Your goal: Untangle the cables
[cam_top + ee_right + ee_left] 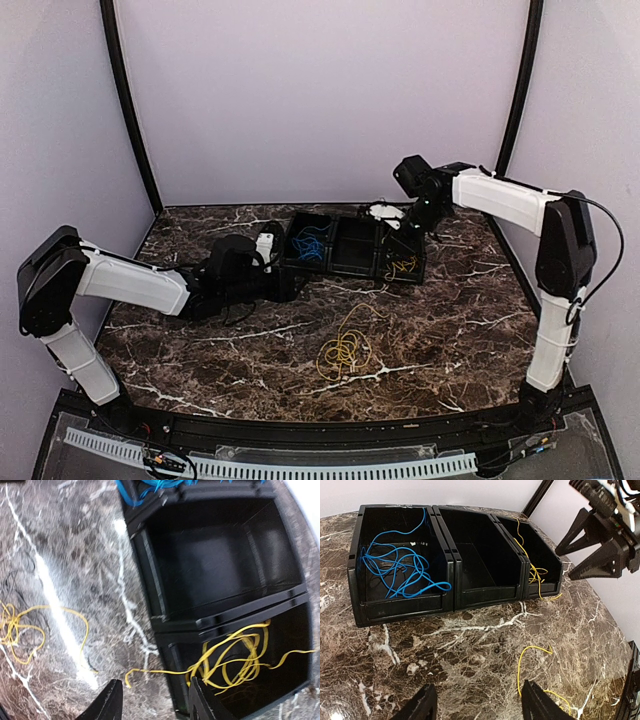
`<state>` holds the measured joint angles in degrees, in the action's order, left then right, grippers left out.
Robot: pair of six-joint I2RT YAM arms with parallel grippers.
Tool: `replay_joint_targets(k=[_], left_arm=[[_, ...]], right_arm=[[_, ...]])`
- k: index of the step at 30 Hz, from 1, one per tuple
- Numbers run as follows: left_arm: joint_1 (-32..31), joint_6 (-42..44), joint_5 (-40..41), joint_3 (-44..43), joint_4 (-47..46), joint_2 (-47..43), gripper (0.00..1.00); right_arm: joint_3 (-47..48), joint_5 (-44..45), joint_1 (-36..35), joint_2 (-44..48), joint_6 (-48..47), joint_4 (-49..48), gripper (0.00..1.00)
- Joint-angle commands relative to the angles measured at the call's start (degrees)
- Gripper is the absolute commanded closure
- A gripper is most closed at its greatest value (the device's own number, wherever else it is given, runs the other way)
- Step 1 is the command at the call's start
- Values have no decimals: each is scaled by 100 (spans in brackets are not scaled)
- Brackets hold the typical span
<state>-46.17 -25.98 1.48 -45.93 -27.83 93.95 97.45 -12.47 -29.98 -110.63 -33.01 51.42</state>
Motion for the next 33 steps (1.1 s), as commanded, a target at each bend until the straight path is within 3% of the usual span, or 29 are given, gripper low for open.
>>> replay_joint_targets(k=[1, 10, 15, 20, 33], left_arm=[[-6, -28, -57, -36, -128, -36, 40], [-6, -30, -51, -30, -106, -47, 40], [-6, -2, -19, -21, -65, -105, 40], [-6, 22, -5, -2, -52, -114, 40], [-6, 10, -82, -82, -73, -39, 40]], right_arm=[[-173, -185, -26, -201, -155, 318, 53], [-134, -90, -25, -535, 12, 99, 57], [-16, -93, -25, -734, 61, 144, 75], [37, -53, -8, -692, 43, 178, 100], [614, 507, 440, -859, 40, -626, 100]])
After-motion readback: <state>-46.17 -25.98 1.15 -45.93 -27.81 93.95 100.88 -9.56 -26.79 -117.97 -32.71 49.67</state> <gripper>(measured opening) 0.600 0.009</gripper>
